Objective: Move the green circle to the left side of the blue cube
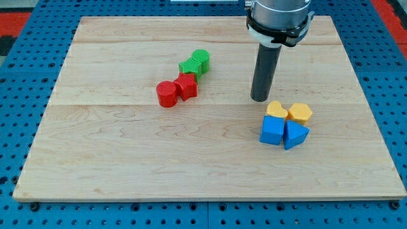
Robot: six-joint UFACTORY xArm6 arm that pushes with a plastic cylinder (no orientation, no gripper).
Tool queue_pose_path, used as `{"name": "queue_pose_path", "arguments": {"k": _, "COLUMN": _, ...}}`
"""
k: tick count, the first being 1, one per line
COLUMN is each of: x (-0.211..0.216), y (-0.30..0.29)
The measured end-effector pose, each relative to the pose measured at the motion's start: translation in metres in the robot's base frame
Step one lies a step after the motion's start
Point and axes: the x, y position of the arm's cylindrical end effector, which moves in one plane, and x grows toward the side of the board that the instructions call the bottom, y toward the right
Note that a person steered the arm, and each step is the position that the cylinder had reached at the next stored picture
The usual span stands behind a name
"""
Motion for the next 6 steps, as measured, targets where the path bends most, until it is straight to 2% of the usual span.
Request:
{"name": "queue_pose_path", "arguments": {"k": 1, "x": -0.034, "y": -0.039}}
{"name": "queue_pose_path", "arguments": {"k": 3, "x": -0.148, "y": -0.078}}
{"name": "queue_pose_path", "arguments": {"k": 4, "x": -0.111, "y": -0.129}}
{"name": "queue_pose_path", "arguments": {"k": 5, "x": -0.081, "y": -0.046}}
{"name": "queue_pose_path", "arguments": {"k": 6, "x": -0.074, "y": -0.058}}
